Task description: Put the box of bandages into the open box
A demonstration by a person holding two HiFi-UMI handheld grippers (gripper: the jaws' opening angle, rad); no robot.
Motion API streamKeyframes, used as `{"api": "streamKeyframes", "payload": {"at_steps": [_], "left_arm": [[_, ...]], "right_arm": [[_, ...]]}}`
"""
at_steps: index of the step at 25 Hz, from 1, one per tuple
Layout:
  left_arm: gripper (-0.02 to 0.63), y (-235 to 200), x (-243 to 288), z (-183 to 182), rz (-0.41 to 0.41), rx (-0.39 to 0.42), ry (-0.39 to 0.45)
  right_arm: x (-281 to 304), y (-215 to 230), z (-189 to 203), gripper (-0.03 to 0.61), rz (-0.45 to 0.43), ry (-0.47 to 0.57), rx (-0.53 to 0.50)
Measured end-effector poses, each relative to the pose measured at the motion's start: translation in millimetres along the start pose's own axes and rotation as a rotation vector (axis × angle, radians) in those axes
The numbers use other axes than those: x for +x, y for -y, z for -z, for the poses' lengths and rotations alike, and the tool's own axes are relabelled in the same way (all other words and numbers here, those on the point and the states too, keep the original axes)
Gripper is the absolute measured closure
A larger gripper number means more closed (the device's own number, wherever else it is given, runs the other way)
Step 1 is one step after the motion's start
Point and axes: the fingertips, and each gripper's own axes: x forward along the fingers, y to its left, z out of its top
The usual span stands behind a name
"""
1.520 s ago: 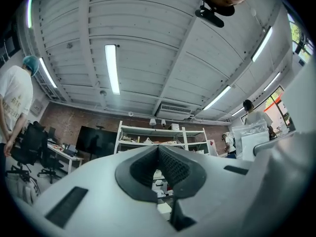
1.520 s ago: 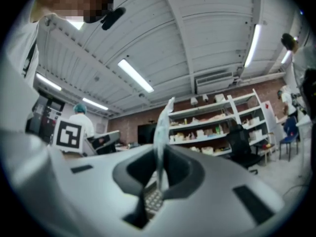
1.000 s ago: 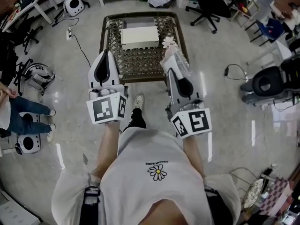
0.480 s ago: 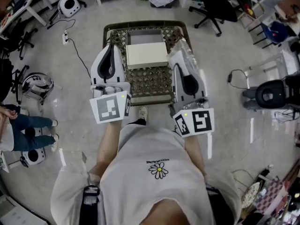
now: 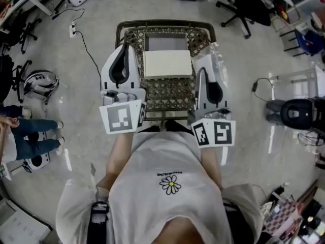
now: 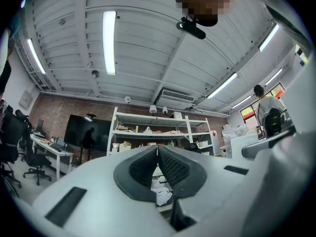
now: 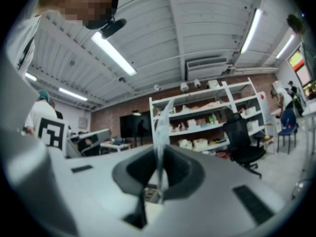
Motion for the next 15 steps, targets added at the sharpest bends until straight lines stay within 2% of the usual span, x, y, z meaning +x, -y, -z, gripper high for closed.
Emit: {"api": "streamKeyframes", "payload": {"at_steps": [3,8,15], "left_arm": [[0.592,-1,4,-1,-0.011,0.009,0.008],[0.592,-10,15,15,-0.036,0.017,-0.04],[0.592,-9,25,27,-0.045,0.02,-0.063]], "right_arm": [[16,1,2,0.532,-0.018,-0.006,-0.011],[38,-5,15,0.532,-0.052,-0.047,-0.018],[57,-6,10,0.532,-0.086,-0.065,-0.114]]}}
